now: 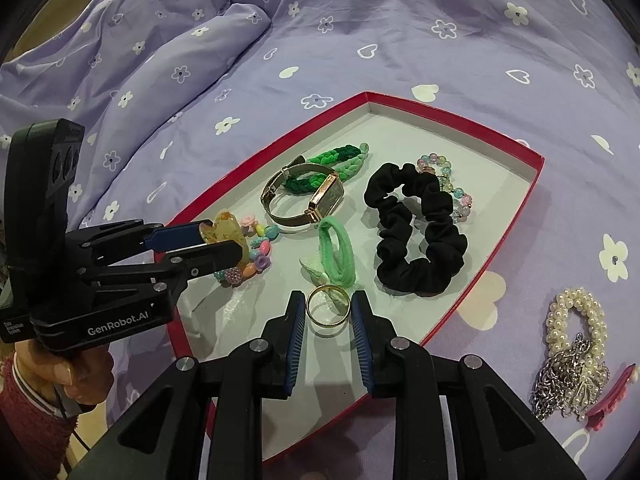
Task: Organize jewelry
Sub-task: 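Lower and open both tools to drop the claw clip and ring in the tray, then move the left tool to the silver chain while the right moves to the pink hair clip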
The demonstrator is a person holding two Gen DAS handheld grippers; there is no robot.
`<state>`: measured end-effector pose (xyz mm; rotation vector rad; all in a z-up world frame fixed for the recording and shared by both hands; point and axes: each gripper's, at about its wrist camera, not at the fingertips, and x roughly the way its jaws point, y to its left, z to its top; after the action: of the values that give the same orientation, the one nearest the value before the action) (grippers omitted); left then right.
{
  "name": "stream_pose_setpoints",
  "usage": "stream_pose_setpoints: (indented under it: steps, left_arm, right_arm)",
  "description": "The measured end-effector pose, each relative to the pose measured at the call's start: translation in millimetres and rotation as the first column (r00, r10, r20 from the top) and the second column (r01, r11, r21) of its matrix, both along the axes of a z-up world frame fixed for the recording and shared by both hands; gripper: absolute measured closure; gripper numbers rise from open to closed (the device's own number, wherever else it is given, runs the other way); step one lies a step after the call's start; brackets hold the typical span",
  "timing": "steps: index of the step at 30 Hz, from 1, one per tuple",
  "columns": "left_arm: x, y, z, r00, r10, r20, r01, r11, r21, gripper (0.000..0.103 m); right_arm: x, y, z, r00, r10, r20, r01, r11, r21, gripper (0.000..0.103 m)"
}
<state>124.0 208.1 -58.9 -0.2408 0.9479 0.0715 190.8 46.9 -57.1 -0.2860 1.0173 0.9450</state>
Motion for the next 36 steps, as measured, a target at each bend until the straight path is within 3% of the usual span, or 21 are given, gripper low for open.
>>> stream_pose_setpoints:
  steps: [17,22,27,31,36]
  left_arm:
    - [-2.9,-0.9,4.9,1.000,0.005,0.008,-0.005,1.000,-0.008,0.065]
    - [-6.1,-1.7,13.3,1.000,0.012,0.024,-0.012,1.000,-0.006,0.059]
    - [-11.5,-6.8,25.9,0.999,0.010,0.050,-0.010,1.000,0.002,0.053]
    - [-16.4,-13.8,37.3,0.997,0.004,0.075,-0.005,1.000,0.007,0.048]
    - [-21.4,-29.8,49.8,0.995,-0.021,0.099,0.021,1.000,0.008,0.044]
  right_arm:
    - [-2.5,-1.4,-0.6,1.000,0.001,0.006,-0.001,1.000,-0.011,0.075]
    - [-3.6,-2.0,0.7,1.000,-0.001,0.004,0.001,1.000,-0.005,0.075]
    - [-4.9,-16.0,16.0,1.000,-0.025,0.000,0.025,0.998,0.061,0.075]
    - [-4.4,-37.0,29.3,0.998,-0.060,-0.001,0.060,0.992,0.111,0.067]
    - [-5.4,-75.2,44.1,0.992,-0.129,0.005,0.127,0.980,0.154,0.064]
